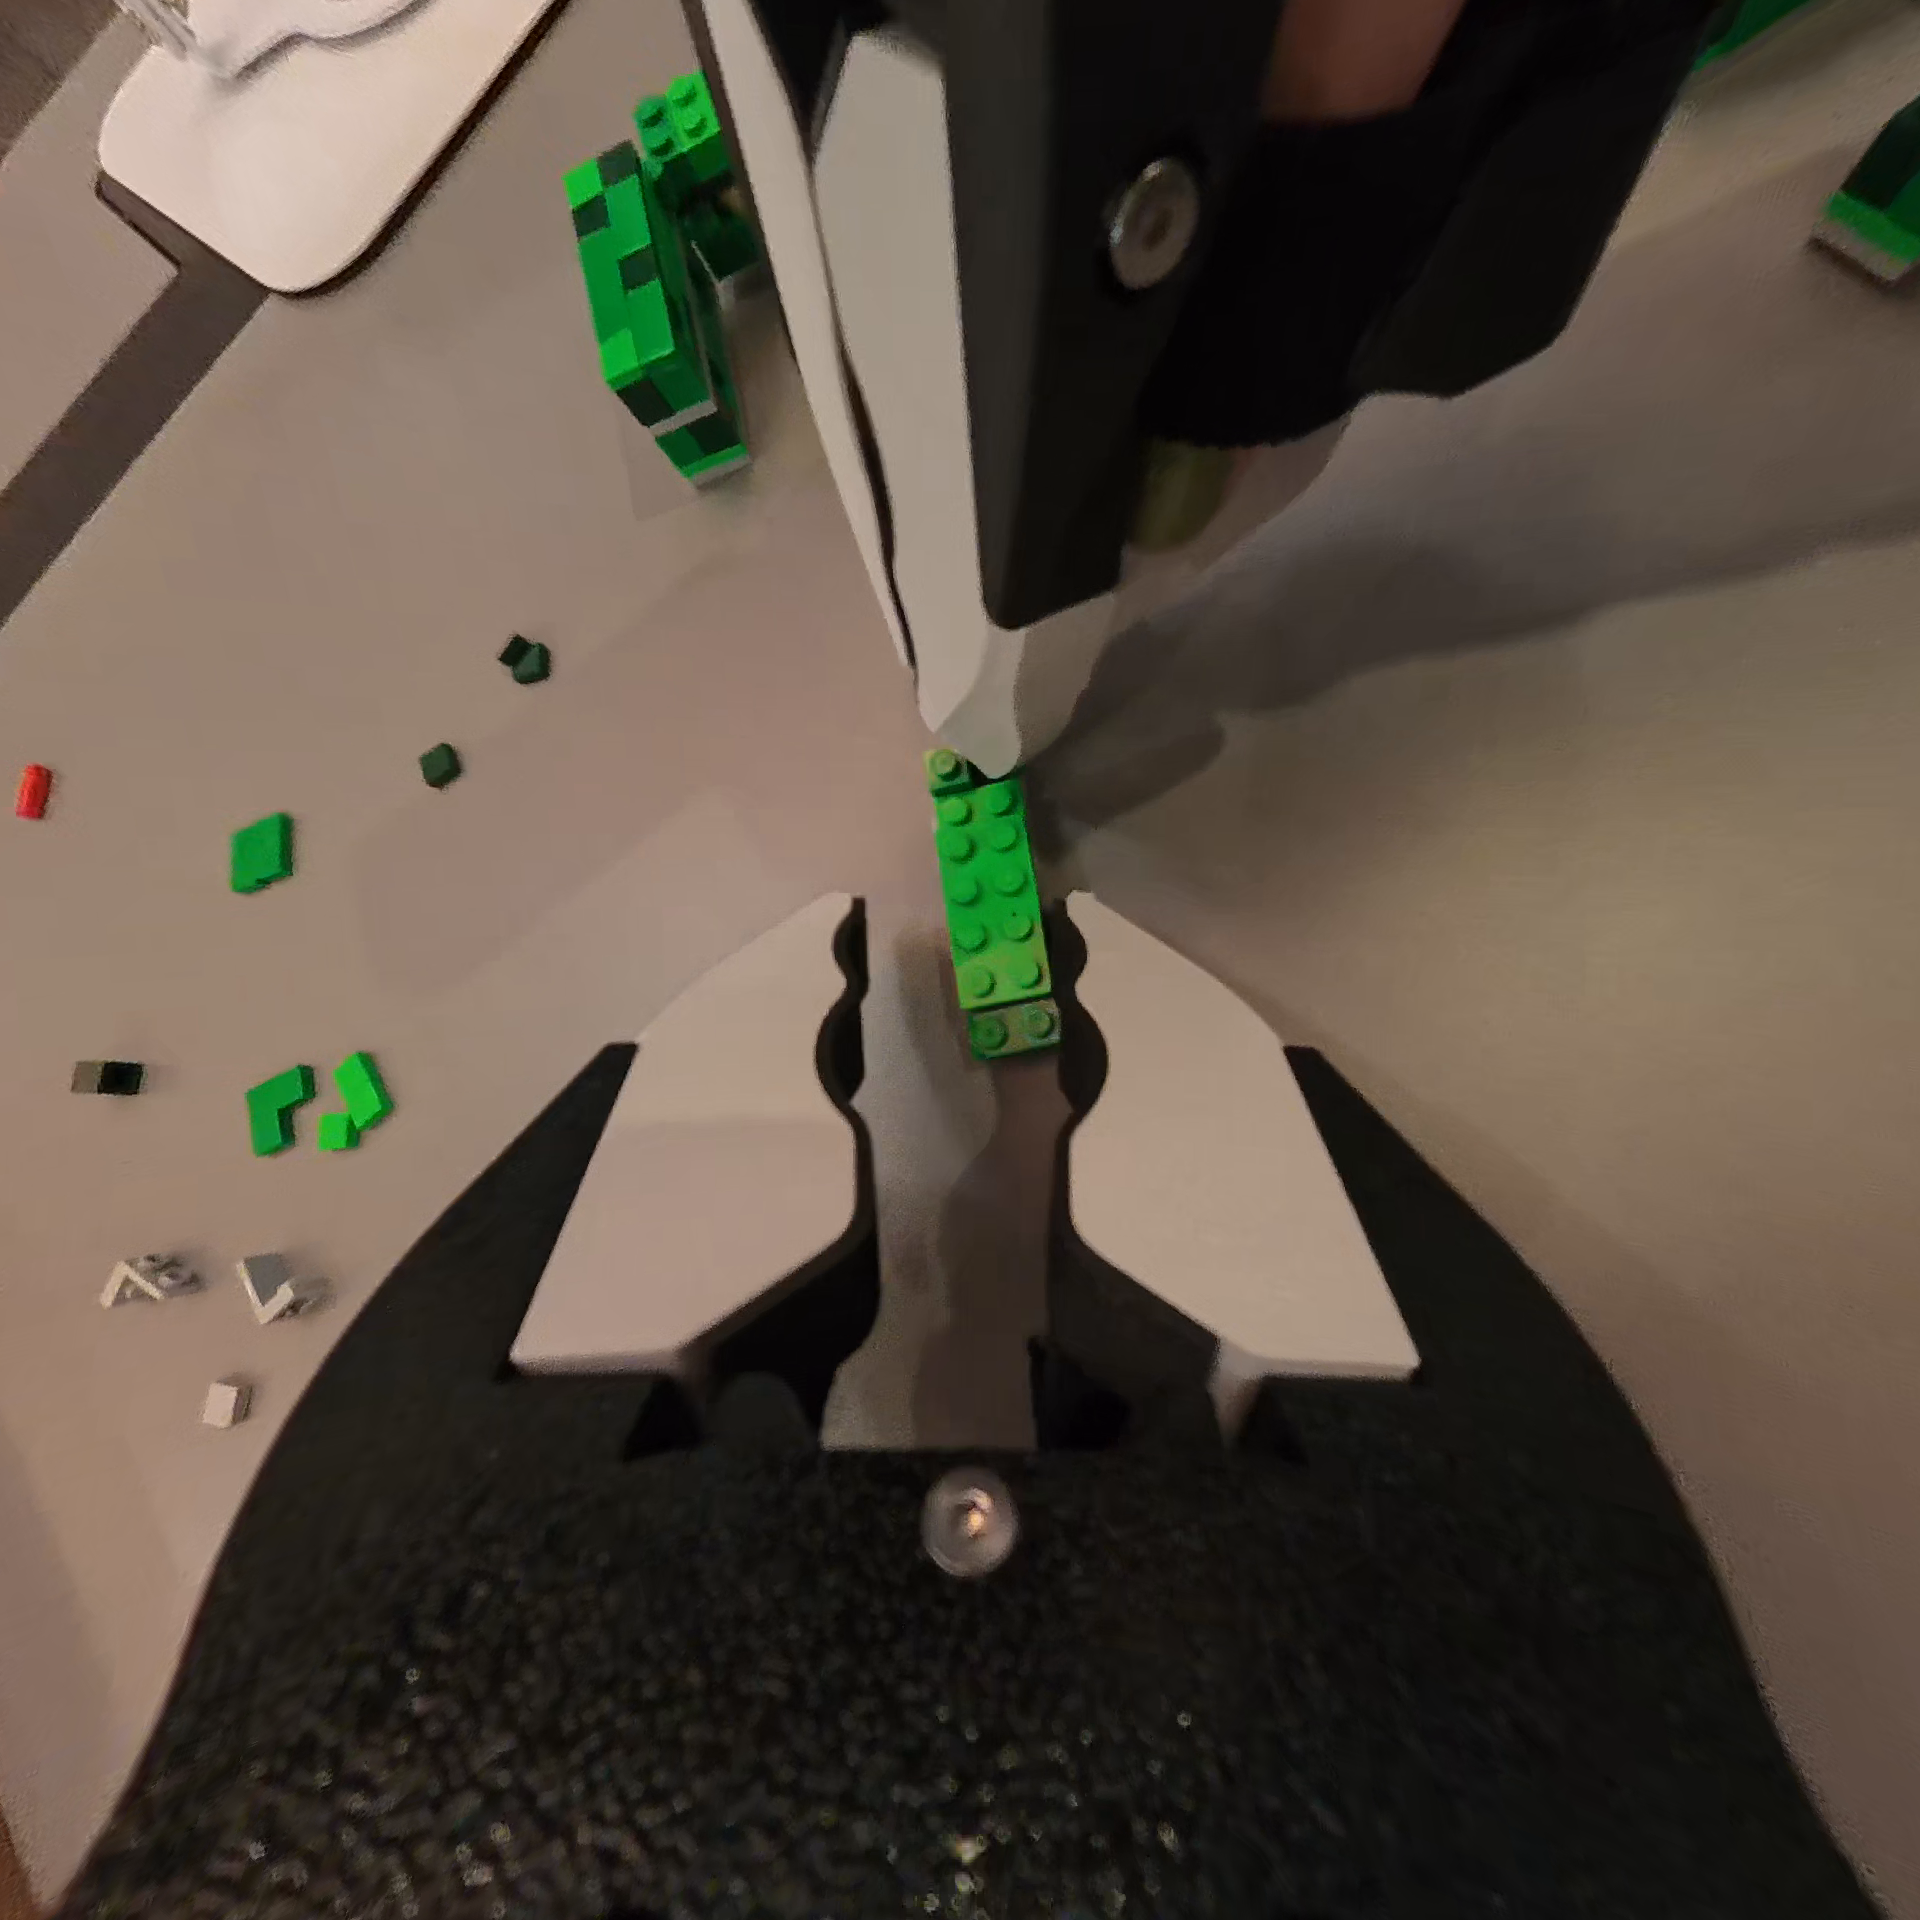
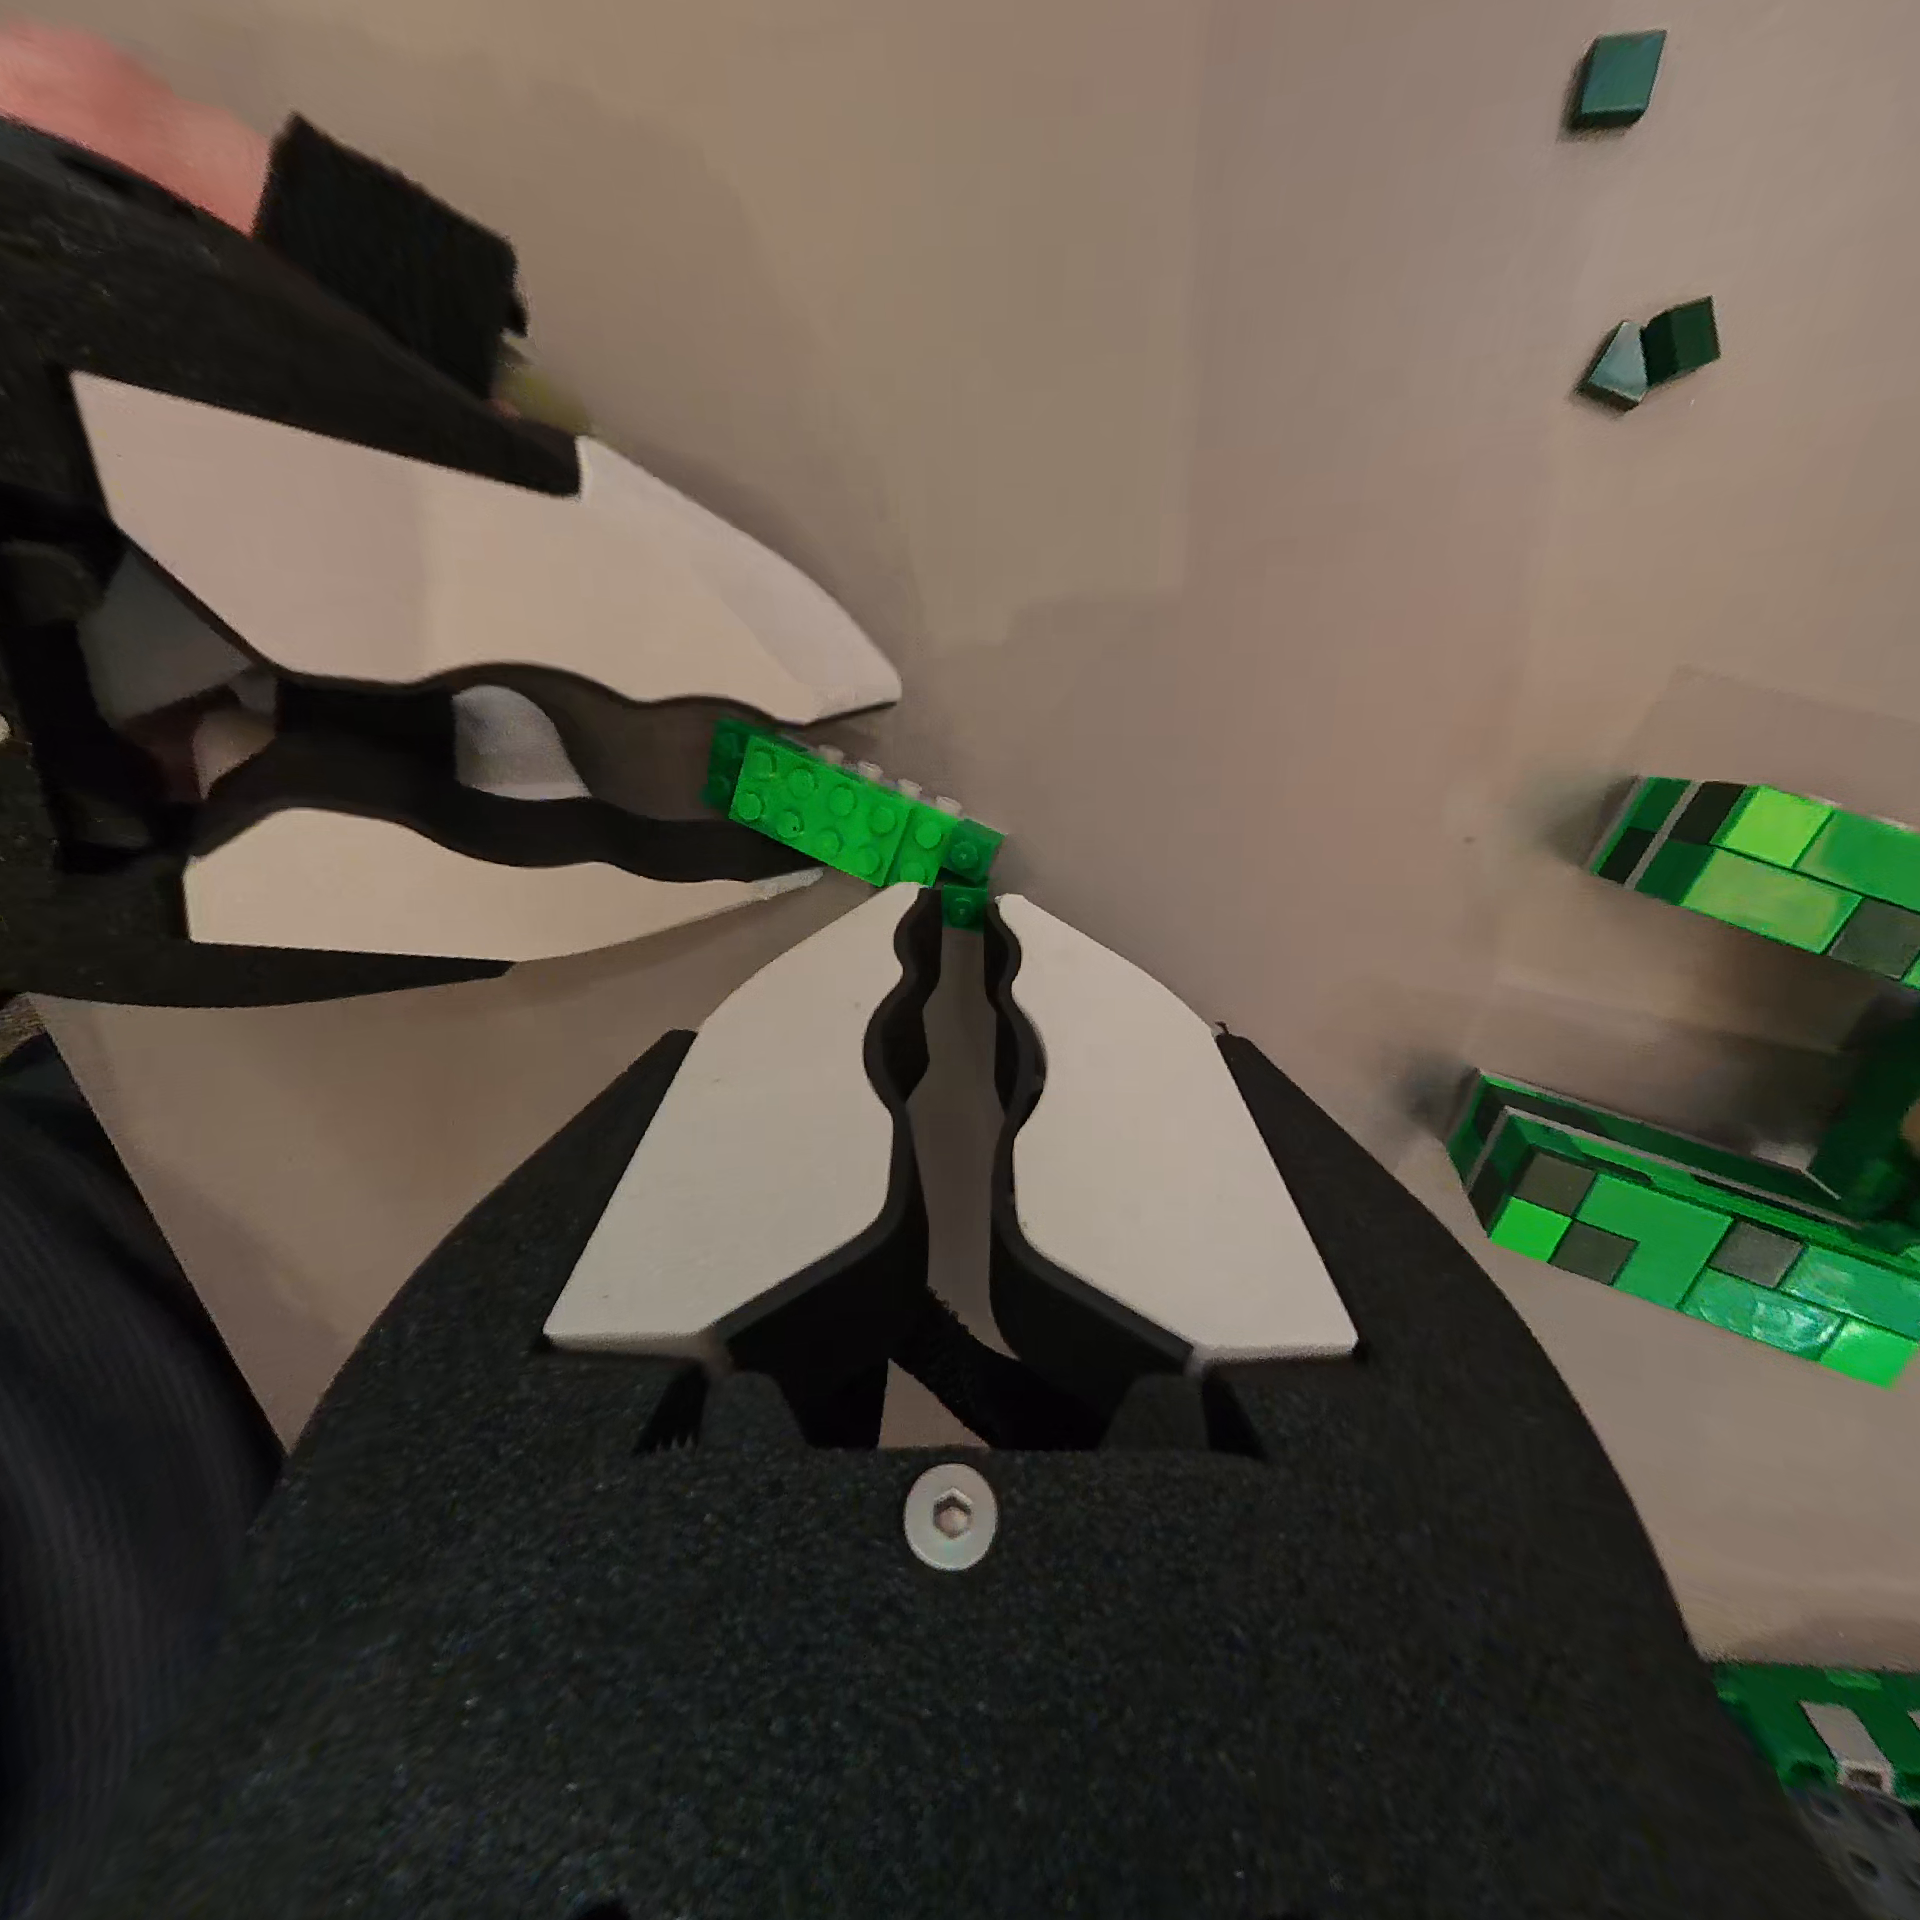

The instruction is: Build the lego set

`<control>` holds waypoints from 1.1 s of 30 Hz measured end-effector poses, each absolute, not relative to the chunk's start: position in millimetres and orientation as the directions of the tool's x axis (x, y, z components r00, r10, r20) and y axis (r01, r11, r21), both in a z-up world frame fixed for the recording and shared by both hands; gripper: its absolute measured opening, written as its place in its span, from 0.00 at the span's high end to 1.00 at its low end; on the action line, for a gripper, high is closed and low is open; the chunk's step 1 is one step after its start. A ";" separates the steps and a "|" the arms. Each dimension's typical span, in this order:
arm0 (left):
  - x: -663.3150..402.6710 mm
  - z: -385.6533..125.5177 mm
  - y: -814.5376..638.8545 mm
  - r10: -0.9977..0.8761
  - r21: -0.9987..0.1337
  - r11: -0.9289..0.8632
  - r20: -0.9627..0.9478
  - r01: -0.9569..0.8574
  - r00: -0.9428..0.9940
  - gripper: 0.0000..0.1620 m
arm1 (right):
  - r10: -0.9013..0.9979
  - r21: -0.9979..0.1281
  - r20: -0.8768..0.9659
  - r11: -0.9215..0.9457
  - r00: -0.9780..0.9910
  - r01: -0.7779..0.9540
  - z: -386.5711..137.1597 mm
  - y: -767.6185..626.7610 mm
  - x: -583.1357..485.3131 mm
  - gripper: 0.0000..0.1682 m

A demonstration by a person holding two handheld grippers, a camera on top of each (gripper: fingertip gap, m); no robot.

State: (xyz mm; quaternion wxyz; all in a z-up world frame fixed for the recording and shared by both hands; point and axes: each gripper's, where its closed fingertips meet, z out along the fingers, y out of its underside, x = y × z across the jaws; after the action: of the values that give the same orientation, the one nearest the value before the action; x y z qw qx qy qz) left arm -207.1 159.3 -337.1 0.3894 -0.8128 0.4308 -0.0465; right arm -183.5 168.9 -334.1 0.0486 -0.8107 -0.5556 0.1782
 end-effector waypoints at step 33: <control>-203.9 -340.0 158.1 -0.748 -0.701 -0.373 -0.160 -0.607 0.644 0.90 | 0.900 -0.403 -0.273 -0.427 0.340 0.809 -322.1 170.9 -180.6 0.92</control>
State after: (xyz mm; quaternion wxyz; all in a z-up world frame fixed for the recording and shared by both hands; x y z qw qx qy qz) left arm -203.9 158.1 -340.0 0.3796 -0.8234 0.4115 -0.0926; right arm -180.6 170.9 -322.1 0.0982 -0.8125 -0.5260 0.2313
